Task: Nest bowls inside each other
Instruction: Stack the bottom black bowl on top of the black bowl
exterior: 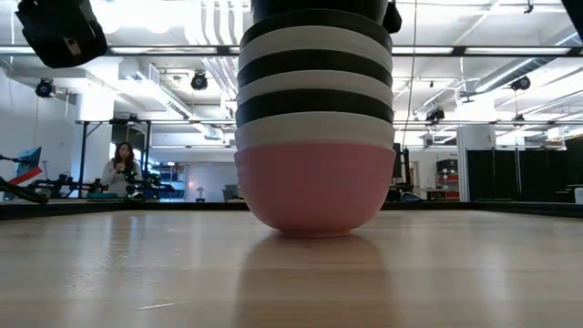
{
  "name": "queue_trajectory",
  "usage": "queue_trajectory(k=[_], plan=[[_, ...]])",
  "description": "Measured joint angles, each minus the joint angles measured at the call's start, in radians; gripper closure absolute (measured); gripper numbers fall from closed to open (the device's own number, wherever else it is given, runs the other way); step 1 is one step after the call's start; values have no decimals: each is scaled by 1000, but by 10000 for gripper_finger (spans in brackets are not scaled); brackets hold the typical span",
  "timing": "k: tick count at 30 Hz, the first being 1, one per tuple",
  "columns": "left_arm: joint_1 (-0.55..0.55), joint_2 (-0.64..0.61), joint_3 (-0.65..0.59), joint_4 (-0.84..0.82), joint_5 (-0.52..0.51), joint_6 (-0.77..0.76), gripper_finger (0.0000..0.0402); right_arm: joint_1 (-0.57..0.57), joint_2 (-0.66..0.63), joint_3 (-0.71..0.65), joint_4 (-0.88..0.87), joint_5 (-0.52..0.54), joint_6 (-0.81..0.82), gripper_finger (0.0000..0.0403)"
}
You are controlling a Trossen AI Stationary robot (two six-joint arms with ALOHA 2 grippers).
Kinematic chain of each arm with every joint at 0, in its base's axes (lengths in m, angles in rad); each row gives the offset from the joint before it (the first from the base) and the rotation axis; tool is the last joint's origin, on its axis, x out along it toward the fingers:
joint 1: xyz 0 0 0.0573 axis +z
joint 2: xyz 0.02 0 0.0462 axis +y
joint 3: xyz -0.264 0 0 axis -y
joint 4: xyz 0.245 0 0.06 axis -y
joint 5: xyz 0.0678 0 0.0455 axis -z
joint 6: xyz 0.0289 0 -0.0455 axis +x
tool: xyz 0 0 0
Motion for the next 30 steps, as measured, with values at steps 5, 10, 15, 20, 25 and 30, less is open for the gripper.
queue_trajectory(k=[5,10,15,20,25,30], plan=[[0,0,0,0,-10,-1,222,2,25,0,1,-4,-5,390],[0,0,0,0,-10,1,222,8,48,1,2,-15,-14,390],[0,0,0,0,-12,1,222,20,68,1,5,-15,-18,390],[0,0,0,-1,-12,2,222,29,87,1,11,-15,-21,390],[0,0,0,-3,-13,2,222,35,91,-6,33,-6,-10,390],[0,0,0,-7,-13,10,222,37,89,-8,37,11,-3,390]])
